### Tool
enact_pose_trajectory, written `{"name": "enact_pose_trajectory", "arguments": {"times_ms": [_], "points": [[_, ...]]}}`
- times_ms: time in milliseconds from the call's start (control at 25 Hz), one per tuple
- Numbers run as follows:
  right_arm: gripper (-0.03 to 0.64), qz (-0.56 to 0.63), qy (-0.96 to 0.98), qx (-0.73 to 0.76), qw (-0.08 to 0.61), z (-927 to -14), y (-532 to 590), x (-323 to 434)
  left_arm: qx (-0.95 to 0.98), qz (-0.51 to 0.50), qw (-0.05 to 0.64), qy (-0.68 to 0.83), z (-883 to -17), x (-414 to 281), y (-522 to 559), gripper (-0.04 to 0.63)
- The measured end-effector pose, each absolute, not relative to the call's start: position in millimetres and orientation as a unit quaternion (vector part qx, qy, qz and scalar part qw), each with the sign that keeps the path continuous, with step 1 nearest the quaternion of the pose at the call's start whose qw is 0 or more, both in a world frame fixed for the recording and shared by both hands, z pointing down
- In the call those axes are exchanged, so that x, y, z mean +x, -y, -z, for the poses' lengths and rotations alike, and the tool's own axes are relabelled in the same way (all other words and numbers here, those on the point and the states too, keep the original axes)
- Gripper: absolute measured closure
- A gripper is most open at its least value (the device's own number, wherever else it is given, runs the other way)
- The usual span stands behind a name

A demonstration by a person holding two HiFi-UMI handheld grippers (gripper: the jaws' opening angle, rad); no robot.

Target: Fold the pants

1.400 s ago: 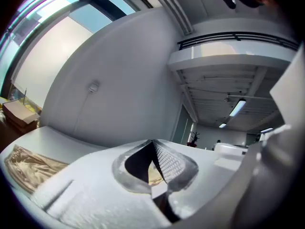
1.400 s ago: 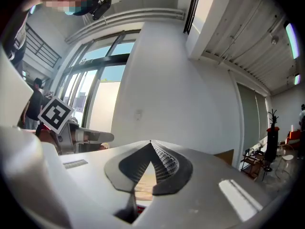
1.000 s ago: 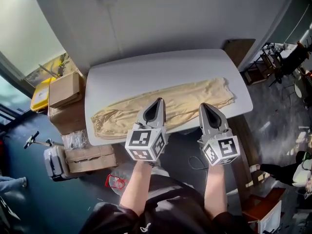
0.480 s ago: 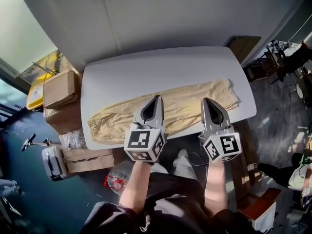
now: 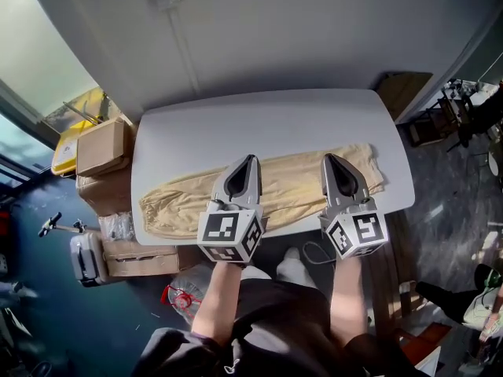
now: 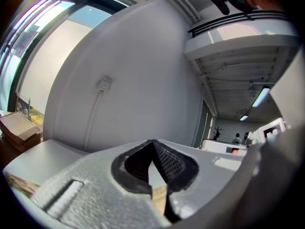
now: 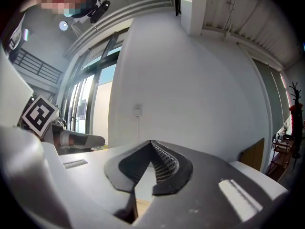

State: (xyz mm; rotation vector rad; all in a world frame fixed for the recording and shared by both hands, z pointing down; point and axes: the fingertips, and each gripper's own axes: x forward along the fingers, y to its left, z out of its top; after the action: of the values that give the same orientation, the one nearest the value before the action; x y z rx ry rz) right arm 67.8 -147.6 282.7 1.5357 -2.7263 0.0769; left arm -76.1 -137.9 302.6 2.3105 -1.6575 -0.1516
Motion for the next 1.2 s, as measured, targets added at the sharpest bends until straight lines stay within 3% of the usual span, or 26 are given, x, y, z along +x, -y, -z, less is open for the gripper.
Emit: {"name": "enact_pose_trajectory", "arguments": {"times_ms": [560,1200], "points": [[0.612,-0.072,0.848,0.524,0.027,-325,176,180,0.816,0.015,0.19,0.547,-349,32,168,0.592],[0.611,-0.17,0.738,0.65,0.064,-425,153,368,0.864,-0.068,0.254,0.428,-439,211,186,0.592]]}}
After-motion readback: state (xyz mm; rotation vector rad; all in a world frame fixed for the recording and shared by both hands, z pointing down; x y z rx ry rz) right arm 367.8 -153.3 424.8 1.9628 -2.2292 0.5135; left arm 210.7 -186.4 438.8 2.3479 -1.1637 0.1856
